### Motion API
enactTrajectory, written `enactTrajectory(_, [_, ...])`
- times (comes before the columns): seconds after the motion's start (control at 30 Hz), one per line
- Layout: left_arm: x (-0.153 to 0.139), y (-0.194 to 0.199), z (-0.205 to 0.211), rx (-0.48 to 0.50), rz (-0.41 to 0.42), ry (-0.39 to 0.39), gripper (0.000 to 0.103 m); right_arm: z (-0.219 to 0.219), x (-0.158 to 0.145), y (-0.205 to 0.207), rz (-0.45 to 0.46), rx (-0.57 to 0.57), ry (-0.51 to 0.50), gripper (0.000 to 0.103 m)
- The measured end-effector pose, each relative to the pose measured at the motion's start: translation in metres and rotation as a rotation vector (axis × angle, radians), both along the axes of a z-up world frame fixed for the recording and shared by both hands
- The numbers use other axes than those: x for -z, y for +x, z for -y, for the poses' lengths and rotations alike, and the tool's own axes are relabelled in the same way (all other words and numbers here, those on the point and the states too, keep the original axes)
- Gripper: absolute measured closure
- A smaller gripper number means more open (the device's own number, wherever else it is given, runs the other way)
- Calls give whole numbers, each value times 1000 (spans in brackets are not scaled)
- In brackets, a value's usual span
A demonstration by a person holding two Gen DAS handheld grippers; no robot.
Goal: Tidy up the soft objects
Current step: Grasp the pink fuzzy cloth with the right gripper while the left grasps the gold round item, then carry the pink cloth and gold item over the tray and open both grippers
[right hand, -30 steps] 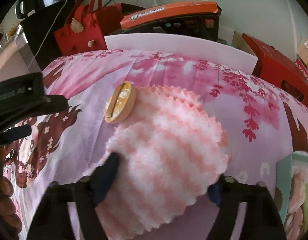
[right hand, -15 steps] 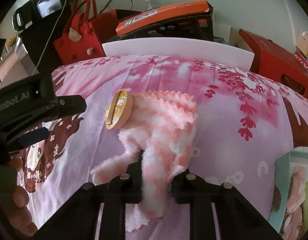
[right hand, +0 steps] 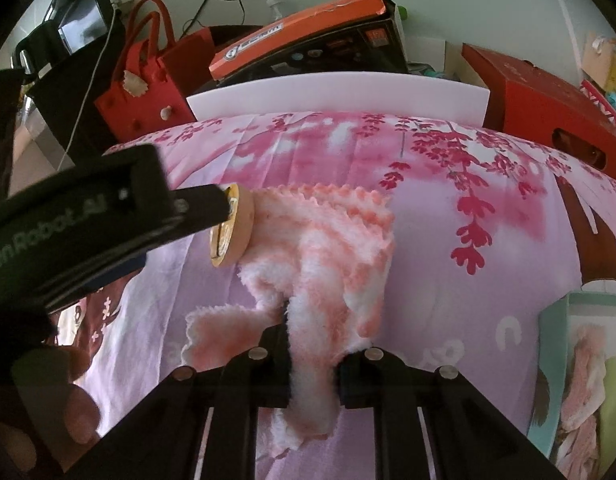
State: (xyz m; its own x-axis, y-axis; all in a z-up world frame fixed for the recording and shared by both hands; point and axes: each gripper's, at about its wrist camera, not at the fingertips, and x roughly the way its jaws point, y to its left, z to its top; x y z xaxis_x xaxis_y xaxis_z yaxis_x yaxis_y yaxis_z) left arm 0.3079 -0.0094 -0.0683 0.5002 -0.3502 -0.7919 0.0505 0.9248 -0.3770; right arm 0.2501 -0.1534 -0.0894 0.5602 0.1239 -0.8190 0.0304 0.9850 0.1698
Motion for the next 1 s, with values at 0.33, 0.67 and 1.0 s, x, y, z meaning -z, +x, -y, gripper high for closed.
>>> enactTrajectory(0.33, [13,4,12,57,-15,-37,47,5,1,1,-10,-1,28,87])
enactTrajectory(0.67, [16,3,14,70,-10,-50,55,5,2,-1,-16,-1,24,87])
enactTrajectory(1.0, [-13,-11,1,35,14,-20,56,15,-10,-11,-20,41,-10,87])
